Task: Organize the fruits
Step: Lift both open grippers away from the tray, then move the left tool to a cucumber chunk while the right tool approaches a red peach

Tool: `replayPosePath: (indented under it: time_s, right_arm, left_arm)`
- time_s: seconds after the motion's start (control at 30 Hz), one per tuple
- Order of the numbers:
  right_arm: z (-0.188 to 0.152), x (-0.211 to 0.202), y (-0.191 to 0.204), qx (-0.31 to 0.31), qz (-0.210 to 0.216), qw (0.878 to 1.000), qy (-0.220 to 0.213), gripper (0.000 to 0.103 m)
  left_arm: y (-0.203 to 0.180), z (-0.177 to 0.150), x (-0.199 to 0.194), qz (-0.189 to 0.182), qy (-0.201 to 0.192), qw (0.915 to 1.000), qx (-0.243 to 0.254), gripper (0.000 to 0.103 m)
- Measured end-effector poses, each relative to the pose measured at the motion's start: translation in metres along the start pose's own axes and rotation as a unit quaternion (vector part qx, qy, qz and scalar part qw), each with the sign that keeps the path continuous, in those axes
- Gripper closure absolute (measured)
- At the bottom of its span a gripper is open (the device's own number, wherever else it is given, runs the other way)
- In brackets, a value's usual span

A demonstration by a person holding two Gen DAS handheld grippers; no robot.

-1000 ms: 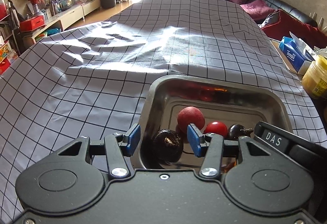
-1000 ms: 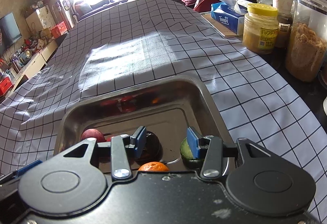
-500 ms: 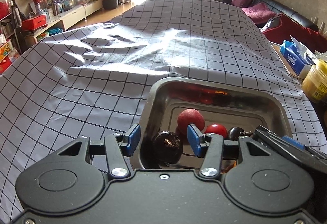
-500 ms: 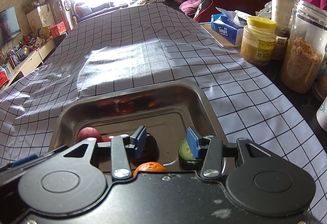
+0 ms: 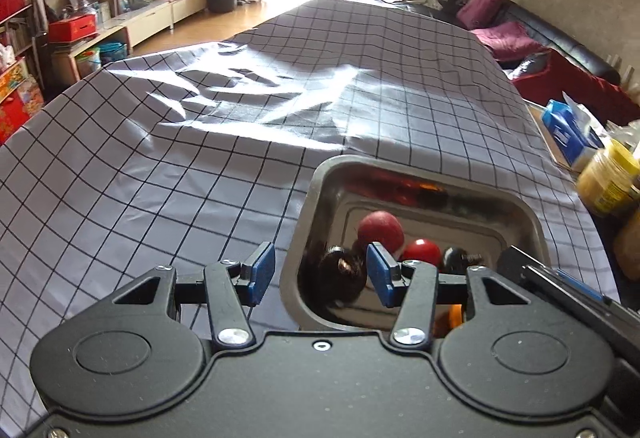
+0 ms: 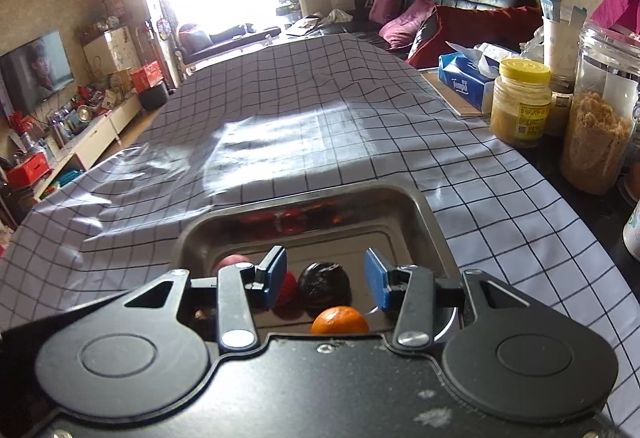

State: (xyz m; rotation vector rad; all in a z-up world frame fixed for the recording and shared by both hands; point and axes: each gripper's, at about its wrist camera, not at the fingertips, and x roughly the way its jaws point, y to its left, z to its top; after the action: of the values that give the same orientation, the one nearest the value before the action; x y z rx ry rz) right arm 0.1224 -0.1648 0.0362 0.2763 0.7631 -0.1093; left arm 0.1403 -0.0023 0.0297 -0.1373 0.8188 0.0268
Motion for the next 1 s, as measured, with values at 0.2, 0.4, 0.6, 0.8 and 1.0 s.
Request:
replayPosePath:
  time_s: [0.2,0.4,0.6,0.8,1.0]
  right_arm:
    - [-0.025,-0.039,-0.009,-0.023,0.033,0.999,0.009,0.057]
    - [-0.056,-0.071,-0.028,-0.029,0.061,0.997,0.024,0.057]
    - [-0.087,-0.102,-0.046,-0.027,0.073,0.997,0.014,0.057]
    - [-0.117,-0.114,-0.064,-0.014,0.057,0.998,0.013,0.057]
    - [-0.145,-0.121,-0.076,0.003,0.049,0.999,0.022,0.057]
  left_arm:
    - [0.01,-0.025,-0.025,-0.022,0.004,0.9982,0.055,0.046]
    - [0.022,-0.06,-0.047,-0.053,0.013,0.994,0.095,0.046]
    - [0.031,-0.094,-0.065,-0.078,0.022,0.9901,0.115,0.046]
    - [0.037,-0.124,-0.077,-0.087,0.029,0.9879,0.125,0.046]
    - [0.036,-0.147,-0.093,-0.12,0.03,0.9818,0.144,0.046]
